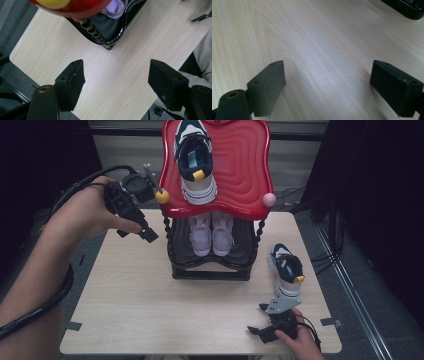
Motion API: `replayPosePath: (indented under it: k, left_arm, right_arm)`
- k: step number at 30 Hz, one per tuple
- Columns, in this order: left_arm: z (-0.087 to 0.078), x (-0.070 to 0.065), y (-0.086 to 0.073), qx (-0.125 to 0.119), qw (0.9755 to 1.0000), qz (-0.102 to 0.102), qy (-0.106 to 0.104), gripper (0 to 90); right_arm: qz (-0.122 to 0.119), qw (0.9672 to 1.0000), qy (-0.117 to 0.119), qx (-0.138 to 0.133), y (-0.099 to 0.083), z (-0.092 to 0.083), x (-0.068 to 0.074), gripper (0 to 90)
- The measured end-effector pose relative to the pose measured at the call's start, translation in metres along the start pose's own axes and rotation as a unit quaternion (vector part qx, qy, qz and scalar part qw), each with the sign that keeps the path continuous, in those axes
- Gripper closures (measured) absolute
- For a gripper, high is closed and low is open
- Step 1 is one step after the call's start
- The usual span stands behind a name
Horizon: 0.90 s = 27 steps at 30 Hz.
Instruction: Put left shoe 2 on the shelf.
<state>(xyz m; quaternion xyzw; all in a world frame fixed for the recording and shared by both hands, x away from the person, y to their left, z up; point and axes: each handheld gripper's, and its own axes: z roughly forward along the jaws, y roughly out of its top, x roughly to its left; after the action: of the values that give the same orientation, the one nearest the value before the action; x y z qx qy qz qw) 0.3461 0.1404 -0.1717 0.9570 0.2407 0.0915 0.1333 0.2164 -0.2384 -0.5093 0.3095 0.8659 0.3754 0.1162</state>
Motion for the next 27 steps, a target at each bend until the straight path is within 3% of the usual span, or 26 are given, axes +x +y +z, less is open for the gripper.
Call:
replayPosePath:
  k: [11, 27]
  left_arm:
    - [0.023, 0.001, -0.021, -0.003, 0.9999, -0.011, -0.01, 29.0]
    - [0.075, -0.002, -0.055, -0.008, 0.999, -0.022, -0.039, 30.1]
  right_arm:
    - [0.0, 1.0, 0.0, 0.0, 0.0, 0.0, 0.0, 12.0]
    - [0.0, 1.0, 0.0, -0.002, 0.0, 0.0, 0.0, 12.0]
